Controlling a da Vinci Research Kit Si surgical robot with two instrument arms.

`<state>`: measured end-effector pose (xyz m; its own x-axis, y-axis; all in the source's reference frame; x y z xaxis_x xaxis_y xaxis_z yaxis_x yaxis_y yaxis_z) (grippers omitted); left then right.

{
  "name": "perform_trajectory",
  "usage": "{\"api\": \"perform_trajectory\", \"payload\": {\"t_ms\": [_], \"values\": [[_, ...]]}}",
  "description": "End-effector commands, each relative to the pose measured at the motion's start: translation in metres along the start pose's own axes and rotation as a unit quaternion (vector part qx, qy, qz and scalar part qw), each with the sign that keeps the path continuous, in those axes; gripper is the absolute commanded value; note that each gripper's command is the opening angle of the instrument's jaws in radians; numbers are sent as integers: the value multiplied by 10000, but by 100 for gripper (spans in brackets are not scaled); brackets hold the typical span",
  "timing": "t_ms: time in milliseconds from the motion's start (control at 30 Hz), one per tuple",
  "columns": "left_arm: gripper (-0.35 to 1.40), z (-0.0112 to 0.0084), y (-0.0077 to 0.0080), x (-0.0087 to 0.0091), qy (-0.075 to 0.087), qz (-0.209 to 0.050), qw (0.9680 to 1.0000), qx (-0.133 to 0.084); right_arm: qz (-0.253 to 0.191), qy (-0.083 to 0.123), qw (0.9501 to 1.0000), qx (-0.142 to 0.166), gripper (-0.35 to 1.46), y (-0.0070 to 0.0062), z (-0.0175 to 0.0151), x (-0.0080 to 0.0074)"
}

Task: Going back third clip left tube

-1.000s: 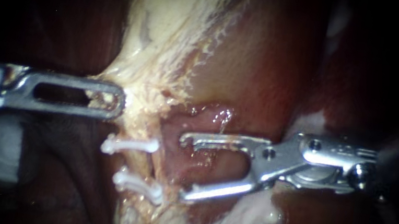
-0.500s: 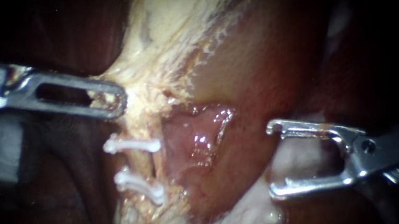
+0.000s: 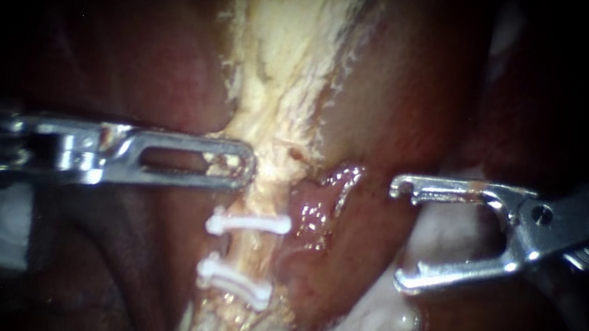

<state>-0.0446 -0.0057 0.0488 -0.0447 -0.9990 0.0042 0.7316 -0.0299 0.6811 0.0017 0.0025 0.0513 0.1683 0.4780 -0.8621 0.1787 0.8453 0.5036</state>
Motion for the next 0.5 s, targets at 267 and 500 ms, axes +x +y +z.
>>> {"api": "perform_trajectory", "payload": {"t_ms": [267,500], "values": [[-35,1,-1,0,20,-1,10000,-10,6,0,10000,-8,58,0,0,0],[-35,0,0,0,32,1,10000,-20,8,1,10000,-7,58,0,0,1]]}}
